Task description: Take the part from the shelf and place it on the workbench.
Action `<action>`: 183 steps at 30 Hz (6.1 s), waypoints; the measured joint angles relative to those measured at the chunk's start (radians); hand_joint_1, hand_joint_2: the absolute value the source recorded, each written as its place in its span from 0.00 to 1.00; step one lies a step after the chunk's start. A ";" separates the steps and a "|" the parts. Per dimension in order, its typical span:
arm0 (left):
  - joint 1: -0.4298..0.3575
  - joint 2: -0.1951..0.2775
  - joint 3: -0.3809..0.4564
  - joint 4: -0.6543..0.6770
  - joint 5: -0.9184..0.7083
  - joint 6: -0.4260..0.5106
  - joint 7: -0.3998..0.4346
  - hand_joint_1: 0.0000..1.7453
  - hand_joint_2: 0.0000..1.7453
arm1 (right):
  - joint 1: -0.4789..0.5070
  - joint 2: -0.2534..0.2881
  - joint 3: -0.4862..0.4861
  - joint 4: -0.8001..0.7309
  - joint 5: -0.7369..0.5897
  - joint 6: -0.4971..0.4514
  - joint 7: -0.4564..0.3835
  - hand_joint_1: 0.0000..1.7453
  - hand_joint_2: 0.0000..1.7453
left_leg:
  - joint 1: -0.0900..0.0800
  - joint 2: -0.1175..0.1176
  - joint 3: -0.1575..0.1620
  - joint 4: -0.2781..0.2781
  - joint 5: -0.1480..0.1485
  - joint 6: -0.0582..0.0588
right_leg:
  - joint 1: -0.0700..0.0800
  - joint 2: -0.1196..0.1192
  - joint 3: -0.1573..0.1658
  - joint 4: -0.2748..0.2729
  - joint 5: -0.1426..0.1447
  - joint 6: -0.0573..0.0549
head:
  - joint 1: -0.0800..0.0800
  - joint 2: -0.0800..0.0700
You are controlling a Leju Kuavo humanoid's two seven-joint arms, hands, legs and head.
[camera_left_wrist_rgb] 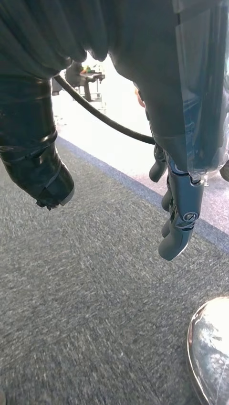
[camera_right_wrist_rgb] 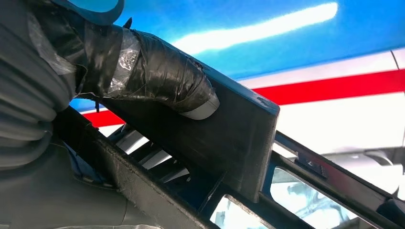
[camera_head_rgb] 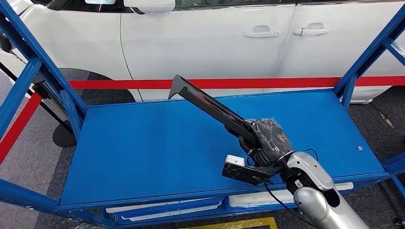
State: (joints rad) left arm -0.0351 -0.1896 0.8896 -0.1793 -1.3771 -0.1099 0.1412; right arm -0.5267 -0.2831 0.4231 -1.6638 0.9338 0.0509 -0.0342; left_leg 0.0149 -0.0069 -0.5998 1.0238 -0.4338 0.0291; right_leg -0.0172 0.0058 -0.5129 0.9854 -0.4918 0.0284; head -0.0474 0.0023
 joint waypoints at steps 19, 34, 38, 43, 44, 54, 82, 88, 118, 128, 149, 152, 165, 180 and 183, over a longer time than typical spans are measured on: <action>-0.004 0.005 -0.011 0.000 -0.032 -0.012 0.036 0.00 1.00 | 0.008 -0.056 0.009 -0.016 0.031 -0.029 -0.009 1.00 1.00 | 0.015 0.005 -0.051 0.050 -0.015 -0.043 | -0.013 -0.002 -0.052 0.047 0.013 -0.026 | -0.002 0.000; -0.011 0.010 -0.013 0.000 -0.036 -0.013 0.035 0.00 1.00 | 0.012 -0.071 0.014 -0.017 0.030 -0.034 -0.013 1.00 1.00 | -0.002 0.010 0.061 -0.013 -0.047 0.012 | 0.004 -0.005 -0.144 0.076 0.054 -0.005 | -0.004 0.000; -0.011 0.010 -0.013 0.000 -0.037 -0.013 0.035 0.00 1.00 | 0.014 -0.075 0.015 -0.016 0.030 -0.034 -0.014 1.00 1.00 | -0.004 0.012 0.017 -0.012 -0.011 0.027 | 0.002 -0.005 -0.201 0.286 -0.100 0.005 | -0.003 0.000; -0.014 0.009 -0.013 0.000 -0.036 -0.015 0.035 0.00 1.00 | 0.015 -0.077 0.015 -0.016 0.030 -0.036 -0.018 1.00 1.00 | -0.006 -0.014 -0.041 0.009 0.022 0.013 | 0.003 0.026 -0.050 0.135 -0.034 -0.008 | -0.004 0.000; -0.016 0.008 -0.013 0.000 -0.036 -0.015 0.035 0.00 1.00 | 0.016 -0.079 0.015 -0.017 0.031 -0.037 -0.019 1.00 1.00 | -0.005 -0.021 -0.048 0.010 0.029 0.009 | 0.004 0.040 -0.015 0.078 -0.032 -0.012 | -0.004 0.000; -0.013 0.007 -0.013 0.001 -0.033 -0.014 0.034 0.00 1.00 | 0.023 -0.089 0.023 -0.043 0.025 -0.077 -0.057 1.00 1.00 | 0.008 0.000 -0.135 0.258 -0.137 -0.043 | -0.003 -0.037 -0.061 0.018 0.039 -0.047 | -0.009 0.000; -0.020 0.005 -0.013 0.002 -0.040 -0.021 0.016 0.00 1.00 | -0.050 -0.156 0.050 -0.201 -0.022 -0.105 -0.107 1.00 1.00 | -0.020 -0.036 -0.091 0.073 -0.041 -0.020 | 0.022 -0.006 -0.004 -0.037 0.045 -0.083 | -0.019 0.000; -0.024 0.008 -0.013 0.002 -0.040 -0.020 0.015 0.00 1.00 | -0.049 -0.157 0.050 -0.200 -0.022 -0.105 -0.107 1.00 1.00 | 0.035 0.025 -0.041 0.178 -0.035 -0.091 | -0.009 -0.090 -0.099 0.016 0.077 -0.041 | -0.024 0.000; -0.024 0.006 -0.014 0.002 -0.038 -0.012 0.012 0.00 1.00 | -0.099 -0.130 0.060 -0.135 -0.017 -0.089 -0.091 1.00 1.00 | 0.003 0.011 -0.112 0.255 -0.032 -0.059 | 0.017 -0.084 -0.090 0.027 0.051 -0.062 | -0.052 0.000; -0.025 0.006 -0.014 0.002 -0.037 -0.012 0.012 0.00 1.00 | -0.105 -0.125 0.063 -0.126 -0.016 -0.087 -0.088 1.00 1.00 | -0.013 0.023 0.042 -0.040 -0.003 0.017 | 0.005 -0.039 -0.164 0.159 -0.040 -0.016 | -0.049 0.000; -0.027 0.000 -0.013 0.002 -0.033 -0.007 0.006 0.00 1.00 | -0.163 -0.087 0.086 -0.091 0.010 -0.069 -0.064 1.00 1.00 | 0.008 0.014 -0.110 0.265 -0.027 -0.054 | 0.014 -0.088 -0.129 0.046 0.074 -0.055 | -0.052 0.000; -0.028 0.000 -0.013 0.002 -0.033 -0.005 0.004 0.00 1.00 | -0.172 -0.088 0.087 -0.090 0.010 -0.069 -0.062 1.00 1.00 | -0.003 0.064 0.071 0.053 -0.066 -0.041 | 0.016 -0.122 -0.152 0.050 0.100 -0.039 | -0.051 0.000; -0.024 -0.002 -0.012 0.002 -0.032 -0.003 0.003 0.00 1.00 | -0.174 -0.084 0.101 -0.071 0.010 -0.069 -0.061 1.00 1.00 | -0.028 -0.058 -0.052 -0.005 0.050 0.034 | 0.021 0.025 -0.101 0.206 -0.018 -0.045 | -0.047 0.000; -0.023 -0.010 -0.013 0.003 -0.035 -0.018 -0.023 0.00 1.00 | -0.192 -0.078 0.105 -0.069 0.015 -0.069 -0.053 1.00 1.00 | 0.029 0.030 -0.066 0.161 -0.007 -0.069 | 0.006 -0.095 -0.084 0.001 0.078 -0.032 | -0.049 0.000; -0.025 -0.011 -0.016 0.003 -0.037 -0.017 -0.024 0.00 1.00 | -0.189 -0.083 0.107 -0.075 0.021 -0.069 -0.044 1.00 1.00 | 0.022 0.071 0.028 0.022 -0.039 -0.064 | 0.004 -0.126 -0.107 0.031 0.079 -0.008 | -0.049 0.000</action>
State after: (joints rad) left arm -0.0600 -0.2008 0.8738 -0.1767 -1.4142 -0.1272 0.1170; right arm -0.7155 -0.3660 0.5304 -1.7390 0.9551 -0.0183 -0.0780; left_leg 0.0364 0.0642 -0.5720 1.0454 -0.4724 -0.0352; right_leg -0.0128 -0.1197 -0.6199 1.0164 -0.4129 0.0200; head -0.0961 0.0026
